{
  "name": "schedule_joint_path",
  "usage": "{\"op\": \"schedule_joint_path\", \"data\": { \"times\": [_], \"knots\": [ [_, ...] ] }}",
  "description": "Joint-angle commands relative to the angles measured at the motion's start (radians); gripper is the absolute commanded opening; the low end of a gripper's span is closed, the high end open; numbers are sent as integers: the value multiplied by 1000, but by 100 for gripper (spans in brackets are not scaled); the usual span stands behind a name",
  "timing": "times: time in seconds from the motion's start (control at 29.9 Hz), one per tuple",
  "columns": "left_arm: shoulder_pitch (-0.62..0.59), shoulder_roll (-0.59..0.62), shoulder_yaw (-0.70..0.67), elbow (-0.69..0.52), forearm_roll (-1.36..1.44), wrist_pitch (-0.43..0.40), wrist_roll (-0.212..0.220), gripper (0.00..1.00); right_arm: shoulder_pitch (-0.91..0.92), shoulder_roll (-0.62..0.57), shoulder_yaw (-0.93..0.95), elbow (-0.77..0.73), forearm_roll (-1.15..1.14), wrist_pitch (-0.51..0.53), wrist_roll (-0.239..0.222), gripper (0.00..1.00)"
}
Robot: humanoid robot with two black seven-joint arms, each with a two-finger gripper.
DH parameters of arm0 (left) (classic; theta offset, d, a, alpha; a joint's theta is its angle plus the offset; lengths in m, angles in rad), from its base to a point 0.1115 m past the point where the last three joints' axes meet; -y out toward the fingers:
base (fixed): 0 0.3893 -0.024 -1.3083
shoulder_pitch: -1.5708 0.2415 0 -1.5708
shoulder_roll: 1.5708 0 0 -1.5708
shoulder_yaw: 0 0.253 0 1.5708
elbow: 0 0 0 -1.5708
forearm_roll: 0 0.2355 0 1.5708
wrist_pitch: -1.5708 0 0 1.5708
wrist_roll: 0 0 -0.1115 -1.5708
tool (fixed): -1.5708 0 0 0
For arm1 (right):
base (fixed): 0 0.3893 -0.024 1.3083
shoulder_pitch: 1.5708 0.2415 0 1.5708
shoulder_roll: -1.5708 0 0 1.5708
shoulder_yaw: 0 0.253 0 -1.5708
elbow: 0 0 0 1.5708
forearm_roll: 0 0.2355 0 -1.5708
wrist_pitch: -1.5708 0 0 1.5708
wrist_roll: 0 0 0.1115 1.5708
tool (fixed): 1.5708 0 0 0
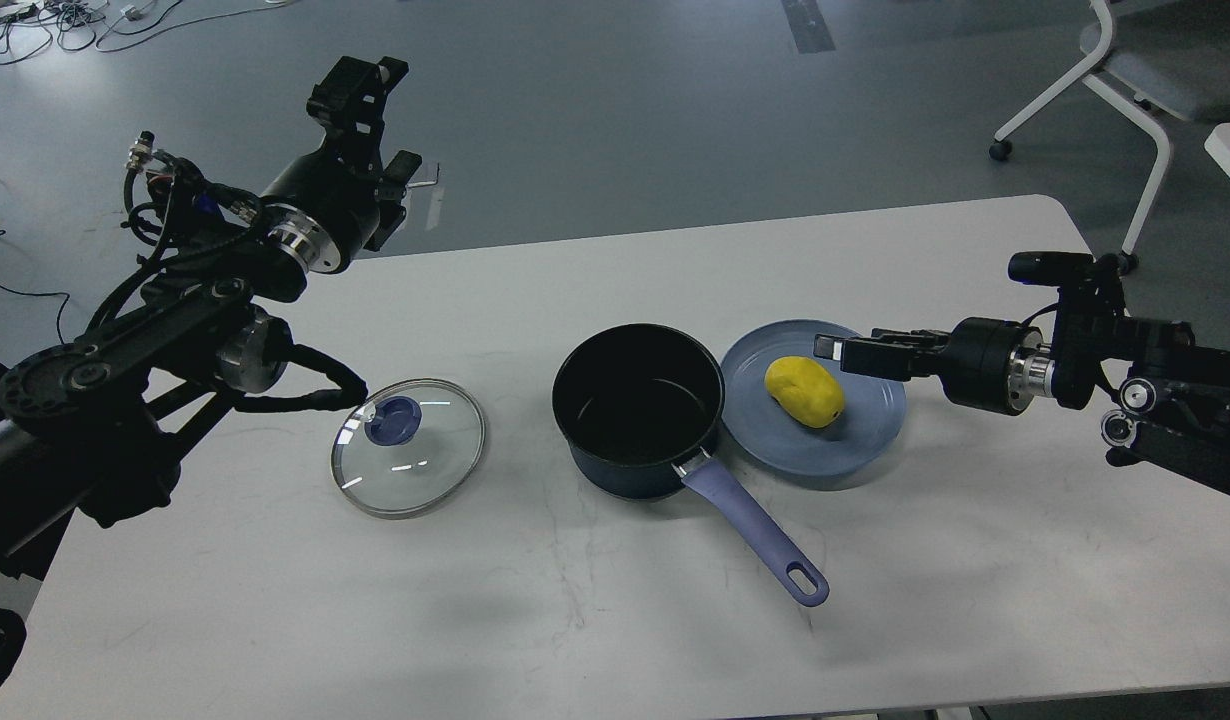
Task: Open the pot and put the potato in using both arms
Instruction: 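Release the lid, raise the left gripper, lower the right gripper to the potato, then grasp the yellow potato with the right gripper and lift it over the pot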
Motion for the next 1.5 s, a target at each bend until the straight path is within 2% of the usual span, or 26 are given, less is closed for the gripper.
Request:
{"op": "schedule_joint_path", "data": {
  "times": [0.0,0.23,0.43,0.77,0.84,0.9,1.0,1.1,1.34,1.47],
  "knots": [
    [41,-5,-72,0,-55,-1,47,99,63,10,-131,-56,-62,-66,33,98],
    [120,-2,-175,-19,-119,-38,55,99,122,145,-238,-196,-64,-100,32,99],
    [169,-35,-177,-20,-116,-41,52,99,121,195,-252,-223,-64,-113,32,96],
    [172,-48,-175,-20,-95,-40,38,99,121,214,-330,-254,-64,-130,32,89],
    [172,-47,-177,-20,-87,-40,37,99,124,235,-355,-288,-65,-133,32,72],
    [172,-42,-177,-20,-85,-40,37,99,138,261,-390,-308,-81,-142,33,41],
    [172,-44,-177,-20,-85,-40,33,99,155,271,-415,-306,-96,-165,33,21],
    [172,-45,-175,-20,-85,-40,17,99,162,283,-418,-308,-96,-190,33,17],
    [172,-45,-171,-19,-84,-40,13,99,188,265,-416,-283,-96,-221,56,15],
    [172,-44,-164,-20,-81,-40,13,99,253,200,-415,-218,-96,-238,59,15]
  ]
}}
